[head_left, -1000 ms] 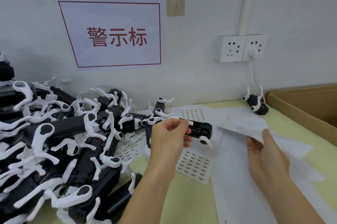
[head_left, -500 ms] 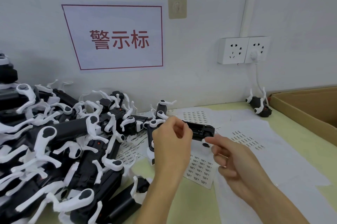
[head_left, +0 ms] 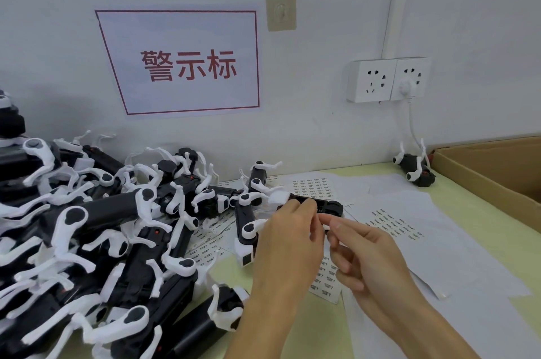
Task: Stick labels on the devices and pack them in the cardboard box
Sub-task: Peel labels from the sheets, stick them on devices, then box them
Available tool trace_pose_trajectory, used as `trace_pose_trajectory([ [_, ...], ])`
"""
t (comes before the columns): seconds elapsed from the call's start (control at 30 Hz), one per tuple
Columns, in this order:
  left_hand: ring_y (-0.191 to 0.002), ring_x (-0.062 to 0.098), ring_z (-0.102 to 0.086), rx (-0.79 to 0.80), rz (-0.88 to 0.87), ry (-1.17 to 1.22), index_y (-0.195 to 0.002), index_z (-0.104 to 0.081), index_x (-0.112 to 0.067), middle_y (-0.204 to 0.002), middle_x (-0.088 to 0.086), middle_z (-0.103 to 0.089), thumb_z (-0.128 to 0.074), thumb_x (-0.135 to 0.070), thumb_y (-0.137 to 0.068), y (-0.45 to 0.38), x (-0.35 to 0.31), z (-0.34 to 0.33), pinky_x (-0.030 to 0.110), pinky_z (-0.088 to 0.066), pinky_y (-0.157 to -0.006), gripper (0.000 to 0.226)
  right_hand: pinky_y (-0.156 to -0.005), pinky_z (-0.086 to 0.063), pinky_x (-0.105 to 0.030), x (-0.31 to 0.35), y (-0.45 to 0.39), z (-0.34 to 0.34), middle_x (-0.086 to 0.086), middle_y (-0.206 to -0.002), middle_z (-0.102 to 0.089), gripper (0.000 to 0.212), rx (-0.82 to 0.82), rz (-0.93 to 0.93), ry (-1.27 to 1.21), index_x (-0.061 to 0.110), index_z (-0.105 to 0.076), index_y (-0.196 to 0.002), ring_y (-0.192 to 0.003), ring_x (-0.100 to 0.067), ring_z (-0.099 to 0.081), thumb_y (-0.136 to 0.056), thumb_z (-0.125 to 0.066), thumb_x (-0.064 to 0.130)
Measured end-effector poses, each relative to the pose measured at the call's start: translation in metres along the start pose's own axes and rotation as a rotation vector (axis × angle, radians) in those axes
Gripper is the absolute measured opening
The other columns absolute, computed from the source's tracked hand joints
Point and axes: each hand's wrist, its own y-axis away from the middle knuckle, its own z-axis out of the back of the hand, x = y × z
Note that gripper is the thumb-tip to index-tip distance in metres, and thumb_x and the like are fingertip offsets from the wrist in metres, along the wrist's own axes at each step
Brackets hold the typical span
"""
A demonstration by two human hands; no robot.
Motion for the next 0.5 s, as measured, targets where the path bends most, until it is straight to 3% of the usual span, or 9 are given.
trace_pose_trajectory([
  [0.17, -0.068, 0.019, -0.049, -0.005, -0.085, 0.008, -0.079, -0.064, -0.007, -0.073, 0.0, -0.055, -0.056, -0.008, -0.096, 0.0001, 0.0064, -0.0025, 0.041, -0.045, -0.065, 0.018, -0.034, -0.023, -0.017, 0.001, -0.0012, 0.0006, -0.002, -0.068, -0.051, 0.024, -0.015, -0.002, -0.025, 0.011, -0.08, -0.097, -0.045, -0.009, -0.036, -0.096, -0.057, 0.007],
  [0.33, -0.072, 0.014, -0.054, 0.054, -0.142, 0.012, -0.089, -0.07, -0.013, -0.082, -0.003, -0.058, -0.052, -0.016, -0.099, 0.0027, 0.0091, -0.008, 0.034, -0.047, -0.065, 0.02, -0.034, -0.024, -0.018, 0.001, -0.0029, 0.0026, -0.003, -0.069, -0.054, 0.023, -0.059, 0.018, -0.046, 0.007, -0.079, -0.093, -0.045, -0.01, -0.039, -0.096, -0.056, 0.006],
  [0.4, -0.072, 0.011, -0.057, 0.02, -0.068, 0.118, -0.093, -0.074, -0.017, -0.081, -0.005, -0.062, -0.056, -0.016, -0.097, 0.0015, 0.0071, -0.0095, 0.027, -0.047, -0.066, 0.018, -0.035, -0.026, -0.019, 0.0014, -0.0041, 0.0042, -0.002, -0.069, -0.055, 0.023, -0.095, 0.018, -0.065, 0.009, -0.08, -0.093, -0.045, -0.01, -0.041, -0.096, -0.057, 0.007],
  [0.5, -0.072, 0.007, -0.064, -0.015, 0.259, 0.416, -0.092, -0.075, -0.019, -0.077, -0.007, -0.07, -0.062, -0.009, -0.093, -0.0034, 0.0061, -0.0077, 0.022, -0.051, -0.067, 0.017, -0.034, -0.027, -0.018, 0.0011, -0.0052, 0.0056, 0.0, -0.067, -0.057, 0.023, -0.131, 0.001, -0.097, 0.014, -0.08, -0.088, -0.045, -0.011, -0.042, -0.094, -0.059, 0.007],
])
